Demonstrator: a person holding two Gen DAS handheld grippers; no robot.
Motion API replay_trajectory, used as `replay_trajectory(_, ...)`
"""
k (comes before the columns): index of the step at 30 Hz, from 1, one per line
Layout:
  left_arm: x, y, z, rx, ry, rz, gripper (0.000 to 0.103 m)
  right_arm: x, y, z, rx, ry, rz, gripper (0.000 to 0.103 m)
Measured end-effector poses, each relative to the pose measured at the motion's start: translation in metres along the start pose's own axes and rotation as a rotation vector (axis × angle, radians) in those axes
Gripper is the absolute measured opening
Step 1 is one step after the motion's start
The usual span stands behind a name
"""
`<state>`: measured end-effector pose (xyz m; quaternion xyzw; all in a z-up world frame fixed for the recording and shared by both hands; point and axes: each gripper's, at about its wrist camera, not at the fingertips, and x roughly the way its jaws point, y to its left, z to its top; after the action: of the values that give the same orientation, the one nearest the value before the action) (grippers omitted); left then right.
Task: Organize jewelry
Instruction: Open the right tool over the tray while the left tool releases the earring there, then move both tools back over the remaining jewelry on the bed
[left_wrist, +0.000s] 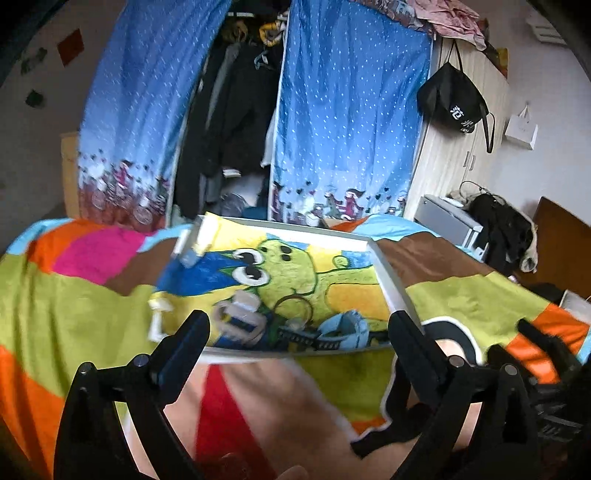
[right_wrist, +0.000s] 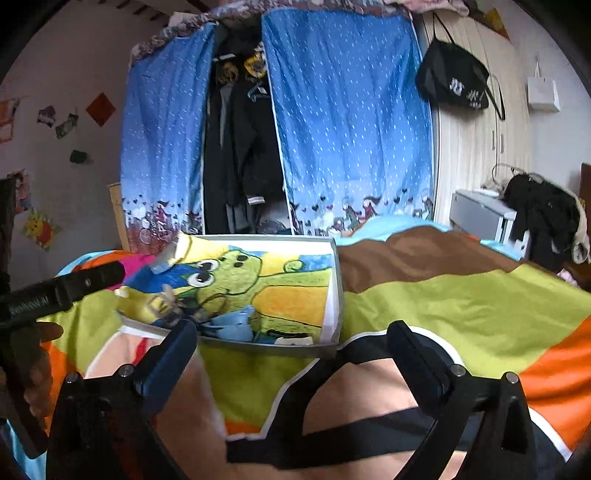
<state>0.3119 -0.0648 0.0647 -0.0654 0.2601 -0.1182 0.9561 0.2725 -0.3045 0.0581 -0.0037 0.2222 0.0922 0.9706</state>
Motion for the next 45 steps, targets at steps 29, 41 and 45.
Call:
replay_trajectory(29,-0.145,0.045,-0.17,0.158,0.152,-0.058,0.095,-0.133,0.079,-0.126,-0.082,0.124,-0.018,0.103)
replay_trajectory(41,-0.107,0.031,-0.207,0.268,0.341,-0.119,0.095,-0.1,0.069,-0.18,-0.014,0.316,-0.033,0.103)
replay_trajectory(45,-0.092,0.031,-0.213,0.285,0.387,-0.121,0.095,-0.089,0.067,-0.187,-0.008,0.358,-0.011,0.103)
